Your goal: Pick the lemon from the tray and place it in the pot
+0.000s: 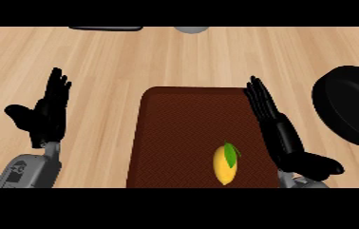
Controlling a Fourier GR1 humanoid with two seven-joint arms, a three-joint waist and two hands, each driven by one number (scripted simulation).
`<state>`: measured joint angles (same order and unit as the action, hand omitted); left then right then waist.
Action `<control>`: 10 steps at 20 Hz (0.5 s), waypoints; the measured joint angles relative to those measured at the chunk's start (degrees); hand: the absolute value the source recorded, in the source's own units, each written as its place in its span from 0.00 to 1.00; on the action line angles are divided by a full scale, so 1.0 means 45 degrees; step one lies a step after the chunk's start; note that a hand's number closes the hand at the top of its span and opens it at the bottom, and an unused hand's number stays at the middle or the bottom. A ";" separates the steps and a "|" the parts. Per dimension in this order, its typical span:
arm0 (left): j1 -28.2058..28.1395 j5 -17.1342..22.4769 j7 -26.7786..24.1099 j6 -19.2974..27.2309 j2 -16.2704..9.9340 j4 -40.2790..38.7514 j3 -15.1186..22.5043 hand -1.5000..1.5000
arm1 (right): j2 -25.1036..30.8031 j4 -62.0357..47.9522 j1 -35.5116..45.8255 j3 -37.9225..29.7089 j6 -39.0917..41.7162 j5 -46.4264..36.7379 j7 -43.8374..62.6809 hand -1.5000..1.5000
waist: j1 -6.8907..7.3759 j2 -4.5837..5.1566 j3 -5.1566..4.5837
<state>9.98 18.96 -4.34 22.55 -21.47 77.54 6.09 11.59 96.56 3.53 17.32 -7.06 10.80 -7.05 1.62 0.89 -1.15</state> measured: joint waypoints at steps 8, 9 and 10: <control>-0.0770 -0.0167 -0.1017 -0.0210 0.0305 0.0466 0.0183 0.50 | 0.1949 0.2554 -0.1126 -0.2192 -0.2243 -0.3270 -0.2043 0.00 | -0.1622 -0.0603 0.0139; -0.0884 -0.0169 -0.1100 -0.0223 0.0381 0.0566 0.0248 0.50 | 0.1945 0.2653 -0.1543 -0.2704 -0.2923 -0.3642 -0.2072 0.00 | -0.1803 -0.0624 0.0159; -0.1017 -0.0181 -0.1206 -0.0256 0.0469 0.0706 0.0346 0.50 | 0.1852 0.2861 -0.2111 -0.3008 -0.3522 -0.4020 -0.2300 0.00 | -0.1840 -0.0619 0.0181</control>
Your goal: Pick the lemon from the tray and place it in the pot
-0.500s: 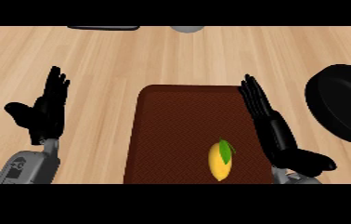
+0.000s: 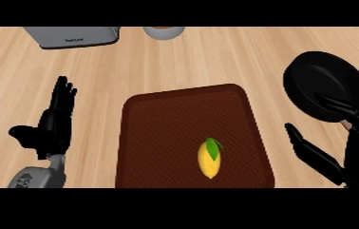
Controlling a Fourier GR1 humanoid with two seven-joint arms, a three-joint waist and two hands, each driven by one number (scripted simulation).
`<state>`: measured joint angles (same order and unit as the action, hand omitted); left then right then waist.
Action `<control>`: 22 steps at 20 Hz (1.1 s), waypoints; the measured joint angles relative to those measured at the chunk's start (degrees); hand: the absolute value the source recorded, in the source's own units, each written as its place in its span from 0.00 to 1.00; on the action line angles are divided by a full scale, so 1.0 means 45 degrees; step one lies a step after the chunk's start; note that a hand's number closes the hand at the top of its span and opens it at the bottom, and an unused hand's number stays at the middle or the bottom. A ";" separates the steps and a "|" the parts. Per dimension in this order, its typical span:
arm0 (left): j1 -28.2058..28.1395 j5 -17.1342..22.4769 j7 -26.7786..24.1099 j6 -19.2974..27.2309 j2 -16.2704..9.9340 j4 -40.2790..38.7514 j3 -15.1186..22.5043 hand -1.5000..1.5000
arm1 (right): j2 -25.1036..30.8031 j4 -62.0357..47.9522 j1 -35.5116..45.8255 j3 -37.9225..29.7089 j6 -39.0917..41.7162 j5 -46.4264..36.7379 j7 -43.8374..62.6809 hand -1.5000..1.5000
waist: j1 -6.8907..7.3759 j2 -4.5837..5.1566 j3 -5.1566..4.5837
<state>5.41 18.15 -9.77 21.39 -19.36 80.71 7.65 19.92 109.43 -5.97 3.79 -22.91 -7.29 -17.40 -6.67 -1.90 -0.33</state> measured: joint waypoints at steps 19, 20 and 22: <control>-0.1126 -0.0850 -0.0330 -0.0063 0.0762 0.2069 0.1574 0.50 | -0.2501 0.3884 -1.1717 0.4777 -0.3611 -0.9418 -0.2230 0.00 | 0.1251 0.0489 -0.0002; -0.1130 -0.0882 -0.0336 -0.0068 0.0779 0.2072 0.1611 0.50 | -0.2611 0.3955 -1.2113 0.4842 -0.3411 -1.0056 -0.1793 0.00 | 0.1306 0.0521 -0.0004; -0.1006 -0.0773 -0.0311 -0.0244 0.0671 0.1989 0.1452 0.50 | -0.3096 0.4055 -1.2686 0.5163 -0.3018 -1.1462 -0.0924 0.00 | 0.1396 0.0566 -0.0007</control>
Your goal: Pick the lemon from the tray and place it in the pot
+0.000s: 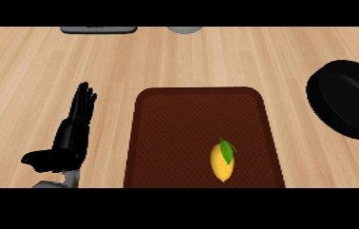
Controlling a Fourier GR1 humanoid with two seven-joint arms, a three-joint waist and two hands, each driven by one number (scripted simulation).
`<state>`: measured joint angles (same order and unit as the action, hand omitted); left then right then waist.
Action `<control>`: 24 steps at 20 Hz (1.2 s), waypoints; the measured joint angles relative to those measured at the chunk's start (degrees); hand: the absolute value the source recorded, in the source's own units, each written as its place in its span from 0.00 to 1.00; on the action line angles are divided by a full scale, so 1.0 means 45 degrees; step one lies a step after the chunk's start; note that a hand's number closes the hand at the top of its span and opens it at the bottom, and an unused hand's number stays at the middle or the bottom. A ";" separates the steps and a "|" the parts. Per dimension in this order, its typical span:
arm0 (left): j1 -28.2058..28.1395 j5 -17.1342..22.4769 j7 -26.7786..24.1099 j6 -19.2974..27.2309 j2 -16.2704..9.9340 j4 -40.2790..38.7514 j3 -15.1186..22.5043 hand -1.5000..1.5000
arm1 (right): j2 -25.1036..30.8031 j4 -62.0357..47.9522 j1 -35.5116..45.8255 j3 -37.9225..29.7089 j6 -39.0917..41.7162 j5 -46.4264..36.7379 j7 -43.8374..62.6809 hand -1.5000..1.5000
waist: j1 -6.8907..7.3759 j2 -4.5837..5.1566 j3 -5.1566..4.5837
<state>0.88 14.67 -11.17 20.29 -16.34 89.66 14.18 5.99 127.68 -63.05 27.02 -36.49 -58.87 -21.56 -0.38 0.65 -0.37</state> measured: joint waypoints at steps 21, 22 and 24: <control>-0.0077 -0.0671 0.0341 -0.0103 0.0599 0.0235 0.0103 0.50 | -0.1321 -0.2282 0.6340 0.3597 0.5566 -0.6492 1.2113 0.00 | 0.0152 -0.0107 0.0075; 0.0100 -0.0683 0.0410 -0.0168 0.0643 0.0077 -0.0001 0.50 | -0.1323 -0.2553 0.6739 0.3712 0.5600 -0.6434 1.2446 0.00 | 0.0132 -0.0113 0.0076; 0.0275 -0.0735 0.0594 -0.0232 0.0700 0.0061 -0.0173 0.50 | -0.1325 -0.3134 0.7711 0.3513 0.5703 -0.6023 1.2897 0.00 | 0.0119 -0.0122 0.0078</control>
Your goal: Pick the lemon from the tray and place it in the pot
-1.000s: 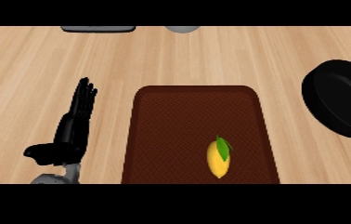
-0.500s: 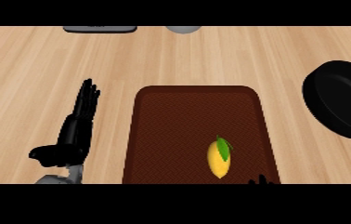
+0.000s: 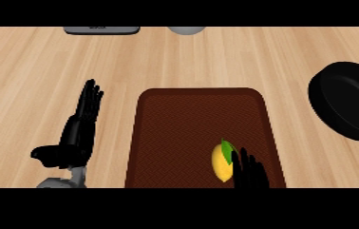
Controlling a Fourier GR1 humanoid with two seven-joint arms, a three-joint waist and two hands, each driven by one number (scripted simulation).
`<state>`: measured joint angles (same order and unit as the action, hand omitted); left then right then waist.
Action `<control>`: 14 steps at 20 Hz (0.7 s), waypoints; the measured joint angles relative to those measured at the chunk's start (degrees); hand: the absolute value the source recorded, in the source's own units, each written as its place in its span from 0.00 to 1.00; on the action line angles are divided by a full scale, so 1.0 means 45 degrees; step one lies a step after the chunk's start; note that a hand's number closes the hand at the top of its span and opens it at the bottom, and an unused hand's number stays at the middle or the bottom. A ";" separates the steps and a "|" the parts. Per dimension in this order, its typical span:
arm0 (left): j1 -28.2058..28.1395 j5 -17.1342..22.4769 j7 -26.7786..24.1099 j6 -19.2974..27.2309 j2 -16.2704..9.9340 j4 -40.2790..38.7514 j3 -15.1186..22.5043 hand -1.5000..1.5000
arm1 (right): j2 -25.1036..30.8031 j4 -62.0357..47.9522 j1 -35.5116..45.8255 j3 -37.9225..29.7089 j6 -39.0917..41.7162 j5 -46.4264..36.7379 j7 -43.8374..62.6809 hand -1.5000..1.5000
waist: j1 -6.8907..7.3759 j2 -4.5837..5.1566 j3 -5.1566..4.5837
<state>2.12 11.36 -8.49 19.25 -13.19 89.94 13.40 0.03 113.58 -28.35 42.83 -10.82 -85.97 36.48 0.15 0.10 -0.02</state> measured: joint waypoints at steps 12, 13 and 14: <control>-0.0280 -0.0581 -0.0090 -0.0641 0.0571 -0.0105 -0.0562 0.50 | 0.0315 -0.1698 0.2321 -0.0873 -0.0321 0.1402 0.0838 0.00 | -0.0047 -0.0049 -0.0015; -0.0264 -0.0669 0.0042 -0.0651 0.0628 -0.0039 -0.0569 0.50 | 0.0324 -0.1851 0.2430 -0.0930 -0.0429 0.1525 0.0791 0.00 | -0.0048 -0.0058 -0.0021; -0.0374 -0.0776 0.0027 -0.0633 0.0687 0.0052 -0.0537 0.50 | 0.0260 -0.2124 0.2667 -0.0925 -0.0559 0.1540 0.0853 1.00 | -0.0046 -0.0076 -0.0038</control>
<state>0.43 7.87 -8.37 16.40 -10.10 90.17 10.99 1.20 104.02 -16.35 38.67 -13.34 -79.04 40.32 -0.05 -0.25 -0.19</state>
